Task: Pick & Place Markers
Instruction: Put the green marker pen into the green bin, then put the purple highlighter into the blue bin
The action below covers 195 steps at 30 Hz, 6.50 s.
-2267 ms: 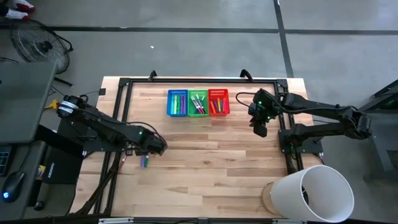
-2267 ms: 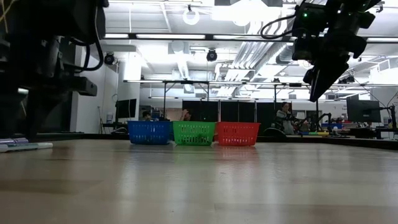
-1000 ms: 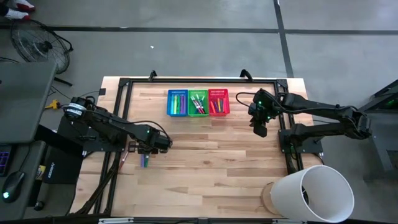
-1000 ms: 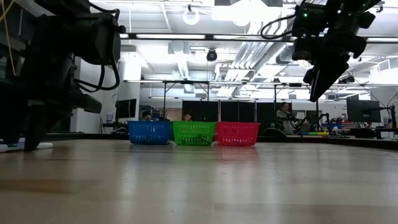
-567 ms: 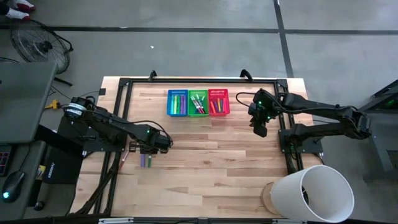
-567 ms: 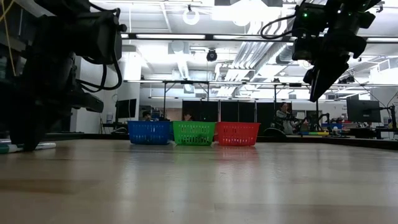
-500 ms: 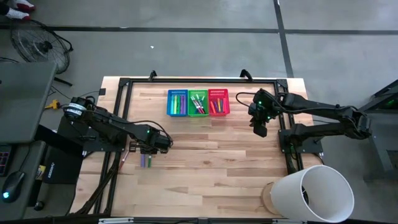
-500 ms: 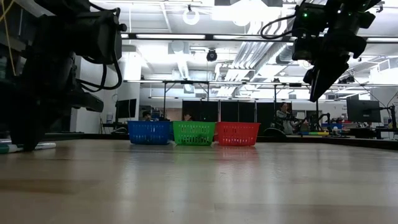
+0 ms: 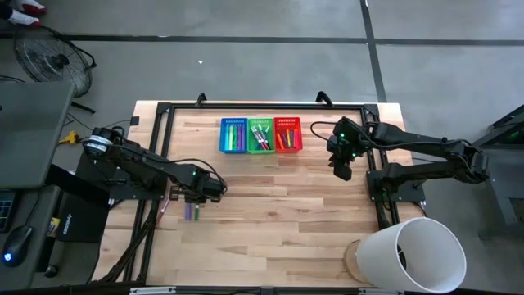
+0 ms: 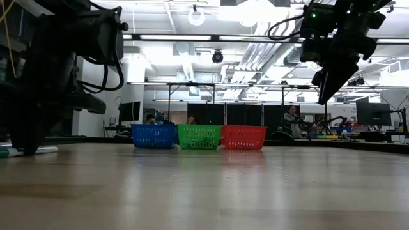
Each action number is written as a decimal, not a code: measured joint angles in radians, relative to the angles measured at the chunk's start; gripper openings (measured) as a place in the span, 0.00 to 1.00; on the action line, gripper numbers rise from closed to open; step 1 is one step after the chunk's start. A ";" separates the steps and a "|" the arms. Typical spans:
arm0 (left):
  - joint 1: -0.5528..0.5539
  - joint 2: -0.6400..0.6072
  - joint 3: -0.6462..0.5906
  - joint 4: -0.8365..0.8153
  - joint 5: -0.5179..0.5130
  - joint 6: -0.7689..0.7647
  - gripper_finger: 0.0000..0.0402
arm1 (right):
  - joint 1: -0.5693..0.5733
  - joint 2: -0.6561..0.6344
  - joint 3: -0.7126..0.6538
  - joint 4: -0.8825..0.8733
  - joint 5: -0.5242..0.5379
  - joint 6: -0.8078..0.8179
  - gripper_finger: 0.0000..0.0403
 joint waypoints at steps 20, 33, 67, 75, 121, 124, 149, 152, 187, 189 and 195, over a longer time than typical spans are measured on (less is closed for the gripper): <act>0.019 -0.052 0.173 0.065 -0.217 -0.003 0.05 | 0.000 0.000 0.000 0.000 0.000 -0.001 0.25; 0.243 -0.044 0.330 0.158 -0.347 0.251 0.05 | 0.000 0.000 0.000 0.000 0.000 -0.001 0.25; 0.611 0.374 0.814 0.161 -0.305 0.661 0.05 | 0.000 0.000 0.000 0.001 0.000 0.001 0.25; 0.616 0.511 1.016 -0.092 -0.322 0.717 0.05 | 0.000 0.000 0.000 0.000 0.000 0.001 0.25; 0.616 0.551 1.028 -0.154 -0.319 0.745 0.13 | 0.000 0.000 0.000 0.000 0.001 0.002 0.25; 0.616 0.551 1.028 -0.154 -0.317 0.771 0.13 | 0.000 0.000 0.000 0.000 0.000 0.002 0.25; 0.616 0.551 1.036 -0.128 -0.312 0.838 0.38 | 0.000 0.000 0.000 0.000 0.000 0.002 0.25; 0.609 0.546 1.072 -0.170 -0.342 0.841 0.38 | 0.000 0.000 0.000 0.000 0.000 0.002 0.25; 0.285 0.492 1.163 -0.780 -0.448 0.591 0.38 | 0.000 0.000 0.000 -0.002 0.000 -0.001 0.25; 0.261 0.459 1.129 -0.782 -0.446 0.537 0.38 | 0.000 0.000 0.000 -0.002 0.000 -0.001 0.25; 0.171 0.332 0.897 -0.745 -0.381 0.329 0.38 | 0.000 0.000 0.000 -0.002 0.000 -0.001 0.25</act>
